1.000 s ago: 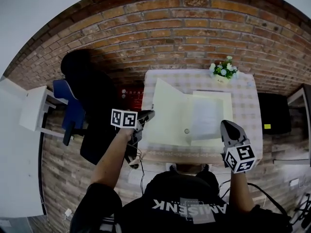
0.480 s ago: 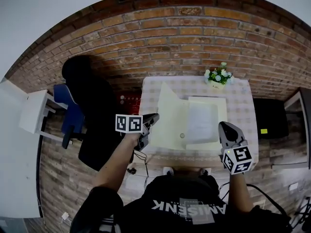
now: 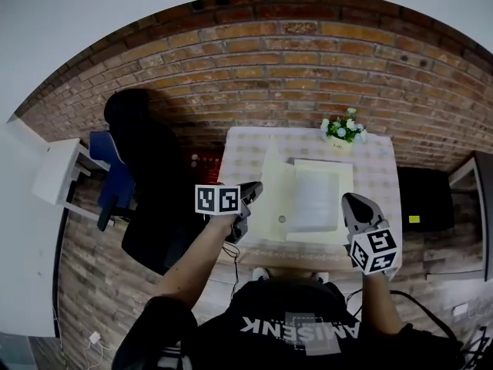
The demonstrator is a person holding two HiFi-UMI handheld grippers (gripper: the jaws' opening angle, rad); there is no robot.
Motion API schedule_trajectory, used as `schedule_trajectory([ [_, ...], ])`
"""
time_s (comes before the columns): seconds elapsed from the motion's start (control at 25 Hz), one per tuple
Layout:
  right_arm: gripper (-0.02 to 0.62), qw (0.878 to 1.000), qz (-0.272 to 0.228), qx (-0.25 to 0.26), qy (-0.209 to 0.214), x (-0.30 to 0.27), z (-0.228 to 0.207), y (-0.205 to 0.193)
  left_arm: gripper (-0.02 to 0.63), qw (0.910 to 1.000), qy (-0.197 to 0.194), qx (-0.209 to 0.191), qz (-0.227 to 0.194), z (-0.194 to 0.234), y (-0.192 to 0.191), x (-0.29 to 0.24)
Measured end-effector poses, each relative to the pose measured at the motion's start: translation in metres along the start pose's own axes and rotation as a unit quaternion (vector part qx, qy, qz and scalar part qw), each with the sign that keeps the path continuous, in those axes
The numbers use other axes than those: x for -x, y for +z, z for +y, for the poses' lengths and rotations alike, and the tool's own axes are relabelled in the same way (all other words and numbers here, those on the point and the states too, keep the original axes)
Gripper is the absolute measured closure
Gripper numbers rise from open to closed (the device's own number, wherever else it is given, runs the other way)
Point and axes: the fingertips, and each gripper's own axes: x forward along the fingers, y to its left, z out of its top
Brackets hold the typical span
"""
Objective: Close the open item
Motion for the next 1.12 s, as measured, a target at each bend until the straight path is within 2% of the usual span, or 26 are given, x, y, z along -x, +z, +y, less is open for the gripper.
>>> schedule_trajectory([
  [0.24,0.552,1.000,0.001,0.005,0.026,0.000,-0.002,0.000,0.555,0.9999,0.010,-0.003,-0.009,-0.029,-0.002,-0.017],
  [0.72,0.552,0.999,-0.001,0.001,0.040,0.007,-0.023,-0.007,0.525,0.9997,0.014,-0.004,-0.020,-0.068,-0.008,-0.044],
  [1.12,0.552,1.000,0.001,-0.012,0.022,0.020,-0.043,-0.018,0.505,0.9991,0.005,-0.041,0.008,-0.093,-0.017,-0.071],
])
